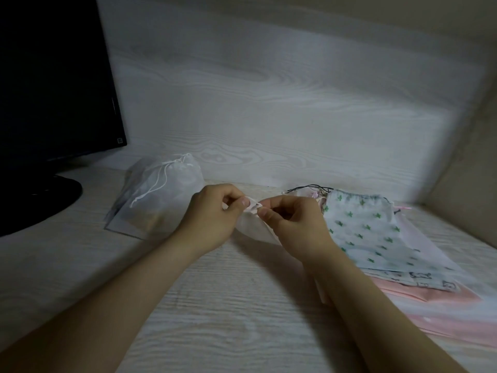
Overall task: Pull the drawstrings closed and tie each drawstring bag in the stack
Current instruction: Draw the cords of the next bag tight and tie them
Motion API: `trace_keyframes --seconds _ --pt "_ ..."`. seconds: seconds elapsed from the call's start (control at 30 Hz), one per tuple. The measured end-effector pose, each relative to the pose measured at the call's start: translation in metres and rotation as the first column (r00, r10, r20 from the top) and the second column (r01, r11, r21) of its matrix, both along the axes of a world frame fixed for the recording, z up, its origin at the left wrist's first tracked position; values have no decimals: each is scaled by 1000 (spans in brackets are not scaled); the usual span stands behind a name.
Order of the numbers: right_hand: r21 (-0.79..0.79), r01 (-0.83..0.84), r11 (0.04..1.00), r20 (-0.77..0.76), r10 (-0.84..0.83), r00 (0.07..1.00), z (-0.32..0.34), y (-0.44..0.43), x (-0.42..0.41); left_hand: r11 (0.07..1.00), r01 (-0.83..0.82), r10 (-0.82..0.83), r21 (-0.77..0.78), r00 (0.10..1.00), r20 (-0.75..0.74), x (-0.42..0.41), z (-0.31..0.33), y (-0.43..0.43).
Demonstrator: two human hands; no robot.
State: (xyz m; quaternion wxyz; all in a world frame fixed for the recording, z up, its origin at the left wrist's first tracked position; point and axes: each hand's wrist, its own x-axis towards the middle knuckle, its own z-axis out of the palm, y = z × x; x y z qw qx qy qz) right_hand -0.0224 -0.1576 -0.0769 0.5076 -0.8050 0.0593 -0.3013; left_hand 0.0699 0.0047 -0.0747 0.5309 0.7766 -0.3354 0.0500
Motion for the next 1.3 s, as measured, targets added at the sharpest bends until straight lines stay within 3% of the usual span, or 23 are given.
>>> trace_keyframes --seconds 0.23,0.37,0.63,0.7,0.77,0.9,1.07,1.3 --pt "-18 9 1000 0 -9 1000 1 -2 -3 966 -88 101 242 994 -42 -2 2 -2" --pt "-11 -14 1000 -1 14 1000 2 -2 -2 965 -139 155 220 986 -57 3 -3 1" --pt "-35 79 996 4 -79 997 1 -4 0 957 -210 192 199 976 106 8 -10 0" --pt "-92 145 985 15 -144 989 2 -6 -1 949 -253 231 189 964 132 8 -10 1" --pt "-247 214 945 24 -215 976 3 -4 -3 943 -281 256 179 955 151 6 -9 2" --pt "-612 255 749 2 -322 947 0 3 -1 925 -325 279 194 932 233 1 -8 3" --pt "-659 252 708 -80 -399 914 -2 1 4 896 -370 307 244 915 260 0 -6 5" --pt "-667 294 685 -48 -434 900 2 3 -2 872 -402 323 279 901 291 7 -7 7"
